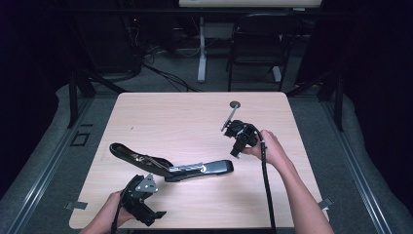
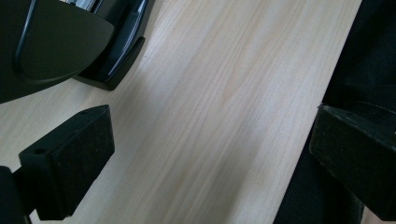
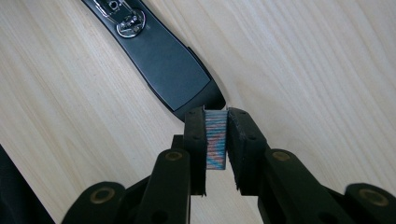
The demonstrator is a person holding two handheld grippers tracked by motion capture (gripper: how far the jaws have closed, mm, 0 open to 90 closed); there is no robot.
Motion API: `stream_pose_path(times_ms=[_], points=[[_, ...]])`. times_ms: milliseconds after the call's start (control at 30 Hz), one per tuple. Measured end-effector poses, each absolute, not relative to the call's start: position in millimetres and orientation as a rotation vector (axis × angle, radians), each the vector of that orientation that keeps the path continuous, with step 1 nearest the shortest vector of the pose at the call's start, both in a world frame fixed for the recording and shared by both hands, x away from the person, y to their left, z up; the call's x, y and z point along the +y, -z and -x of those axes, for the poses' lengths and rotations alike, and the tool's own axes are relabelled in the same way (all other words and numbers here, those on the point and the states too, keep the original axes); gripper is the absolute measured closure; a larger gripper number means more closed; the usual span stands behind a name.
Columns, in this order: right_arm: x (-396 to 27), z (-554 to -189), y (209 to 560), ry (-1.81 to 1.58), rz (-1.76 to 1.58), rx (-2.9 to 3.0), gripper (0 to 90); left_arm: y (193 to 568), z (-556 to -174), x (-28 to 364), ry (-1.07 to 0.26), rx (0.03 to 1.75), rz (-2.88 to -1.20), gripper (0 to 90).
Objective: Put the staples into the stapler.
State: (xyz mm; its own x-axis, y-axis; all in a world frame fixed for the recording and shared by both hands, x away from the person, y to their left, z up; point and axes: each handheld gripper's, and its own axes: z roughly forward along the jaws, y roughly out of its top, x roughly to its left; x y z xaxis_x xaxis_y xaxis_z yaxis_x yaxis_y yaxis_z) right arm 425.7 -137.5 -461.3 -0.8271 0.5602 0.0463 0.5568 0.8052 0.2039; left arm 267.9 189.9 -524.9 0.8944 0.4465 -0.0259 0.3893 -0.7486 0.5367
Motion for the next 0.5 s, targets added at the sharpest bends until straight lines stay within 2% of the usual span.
stream_pose_path(times_ms=[500], points=[[-126, -423, 454, -0.344, -0.822, 2.981, 78.4, 526, -268, 189, -0.134, 0.588, -2.515, 0.0]])
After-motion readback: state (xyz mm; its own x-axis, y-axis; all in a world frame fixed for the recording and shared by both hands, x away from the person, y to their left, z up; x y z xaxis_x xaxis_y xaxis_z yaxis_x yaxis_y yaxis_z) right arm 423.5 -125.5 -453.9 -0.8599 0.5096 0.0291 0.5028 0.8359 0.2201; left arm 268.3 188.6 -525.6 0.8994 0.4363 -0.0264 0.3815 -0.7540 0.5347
